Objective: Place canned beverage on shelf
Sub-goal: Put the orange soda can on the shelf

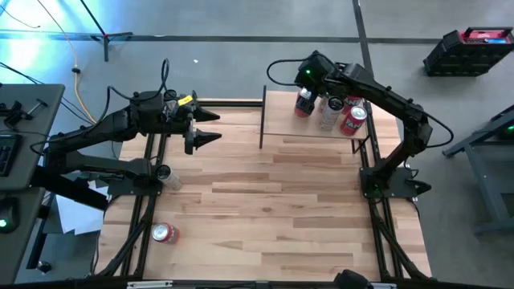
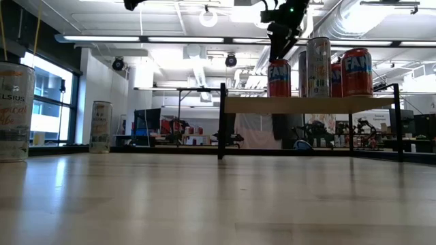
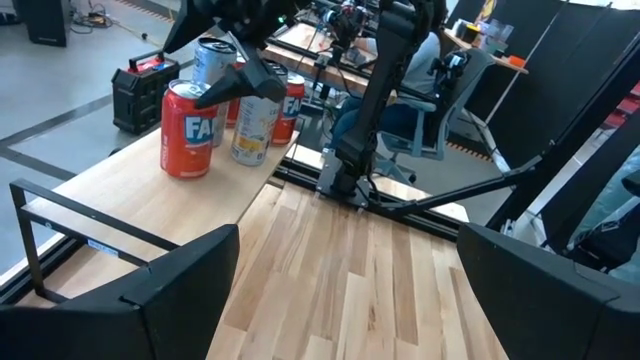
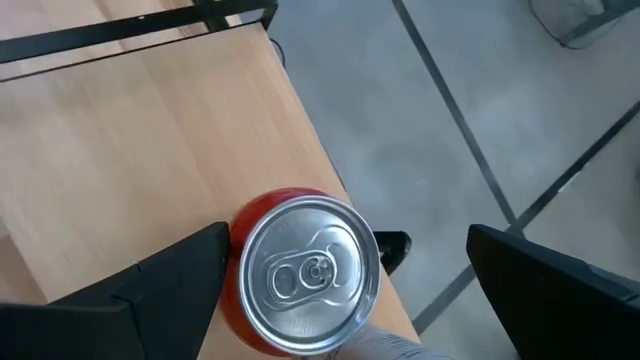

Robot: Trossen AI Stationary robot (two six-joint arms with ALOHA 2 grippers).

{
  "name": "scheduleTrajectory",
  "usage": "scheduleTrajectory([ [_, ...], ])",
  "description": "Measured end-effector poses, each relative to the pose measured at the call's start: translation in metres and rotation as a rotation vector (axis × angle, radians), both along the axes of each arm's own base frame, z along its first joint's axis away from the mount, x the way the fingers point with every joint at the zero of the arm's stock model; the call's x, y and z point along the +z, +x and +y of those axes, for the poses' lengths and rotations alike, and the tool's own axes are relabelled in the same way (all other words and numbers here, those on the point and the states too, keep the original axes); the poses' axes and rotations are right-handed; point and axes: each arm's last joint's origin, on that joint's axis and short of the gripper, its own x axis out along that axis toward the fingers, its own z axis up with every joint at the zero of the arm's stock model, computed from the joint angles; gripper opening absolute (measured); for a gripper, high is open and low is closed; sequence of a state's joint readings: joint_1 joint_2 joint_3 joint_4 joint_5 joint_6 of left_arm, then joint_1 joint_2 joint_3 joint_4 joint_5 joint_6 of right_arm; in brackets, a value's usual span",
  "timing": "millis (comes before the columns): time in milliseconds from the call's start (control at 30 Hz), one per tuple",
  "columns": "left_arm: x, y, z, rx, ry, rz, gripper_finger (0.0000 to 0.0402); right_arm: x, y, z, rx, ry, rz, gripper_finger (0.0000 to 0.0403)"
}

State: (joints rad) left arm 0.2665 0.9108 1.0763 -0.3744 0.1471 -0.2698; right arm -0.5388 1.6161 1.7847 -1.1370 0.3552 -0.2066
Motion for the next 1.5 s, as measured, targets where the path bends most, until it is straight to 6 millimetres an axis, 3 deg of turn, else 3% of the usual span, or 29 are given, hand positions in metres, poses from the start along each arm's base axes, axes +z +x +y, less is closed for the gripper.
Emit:
scheduleTrajectory([
  [1500,0.001,0.000,0.000,-0.012,0.003,-0.013,0.0365,-0.003,0.009,-0.013,-0.116,-0.103,-0.027,0.0394],
])
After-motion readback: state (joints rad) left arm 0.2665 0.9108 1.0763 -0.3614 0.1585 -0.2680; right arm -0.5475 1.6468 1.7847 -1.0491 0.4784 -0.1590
